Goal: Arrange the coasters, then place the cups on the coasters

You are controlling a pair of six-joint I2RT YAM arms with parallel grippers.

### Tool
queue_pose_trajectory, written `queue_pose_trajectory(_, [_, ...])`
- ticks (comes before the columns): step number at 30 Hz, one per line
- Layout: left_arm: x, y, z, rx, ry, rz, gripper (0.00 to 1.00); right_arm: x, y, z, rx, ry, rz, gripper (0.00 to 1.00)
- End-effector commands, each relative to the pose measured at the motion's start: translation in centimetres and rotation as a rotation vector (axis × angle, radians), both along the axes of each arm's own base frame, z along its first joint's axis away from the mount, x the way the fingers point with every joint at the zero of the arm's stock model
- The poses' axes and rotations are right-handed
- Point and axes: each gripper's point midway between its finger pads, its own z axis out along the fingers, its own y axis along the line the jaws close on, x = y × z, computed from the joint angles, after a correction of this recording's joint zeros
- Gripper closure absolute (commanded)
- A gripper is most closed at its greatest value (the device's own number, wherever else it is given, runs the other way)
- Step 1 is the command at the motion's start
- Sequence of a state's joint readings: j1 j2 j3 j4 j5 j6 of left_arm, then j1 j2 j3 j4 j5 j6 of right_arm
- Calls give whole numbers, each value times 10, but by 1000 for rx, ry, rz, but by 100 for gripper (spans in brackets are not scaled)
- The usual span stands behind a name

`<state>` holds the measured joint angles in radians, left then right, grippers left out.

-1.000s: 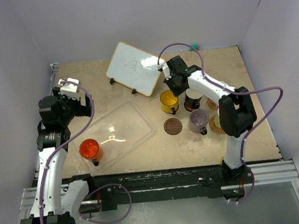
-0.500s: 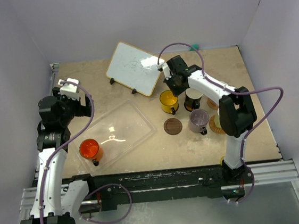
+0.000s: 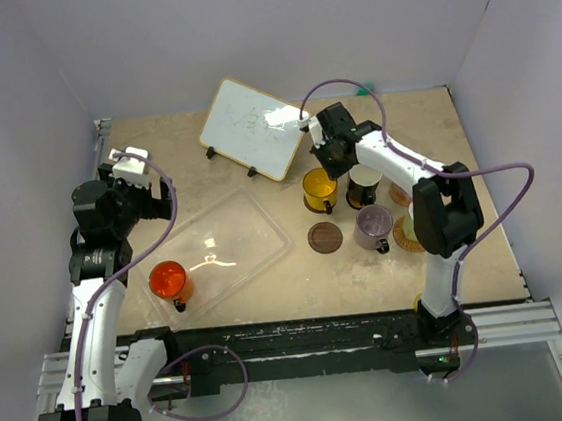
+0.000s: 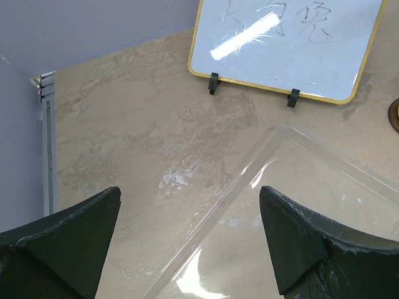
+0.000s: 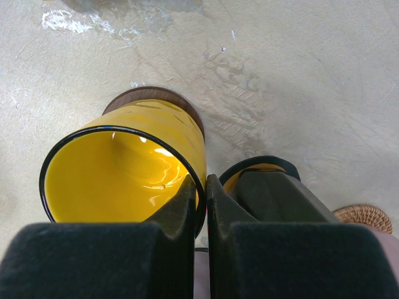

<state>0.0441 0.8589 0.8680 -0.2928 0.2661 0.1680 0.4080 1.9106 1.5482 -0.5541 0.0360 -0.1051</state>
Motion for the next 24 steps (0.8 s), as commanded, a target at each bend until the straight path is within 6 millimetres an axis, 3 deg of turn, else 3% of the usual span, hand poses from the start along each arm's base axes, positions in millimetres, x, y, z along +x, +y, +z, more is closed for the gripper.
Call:
queue_pose_trajectory(1, [1, -1, 15, -4, -60, -13, 11, 14, 3, 20, 21, -66, -1, 100])
queue_pose_trajectory(7, [2, -1, 14, -5, -57, -13, 11, 14, 4, 21, 26, -67, -6, 100])
queue_pose_trajectory(15, [2, -1, 15, -4, -58, -13, 11, 14, 9, 45, 83, -107, -12, 100])
queue_pose_trajectory(24, [2, -1, 15, -3, -60, -13, 11, 11, 11, 41, 97, -92, -13, 100])
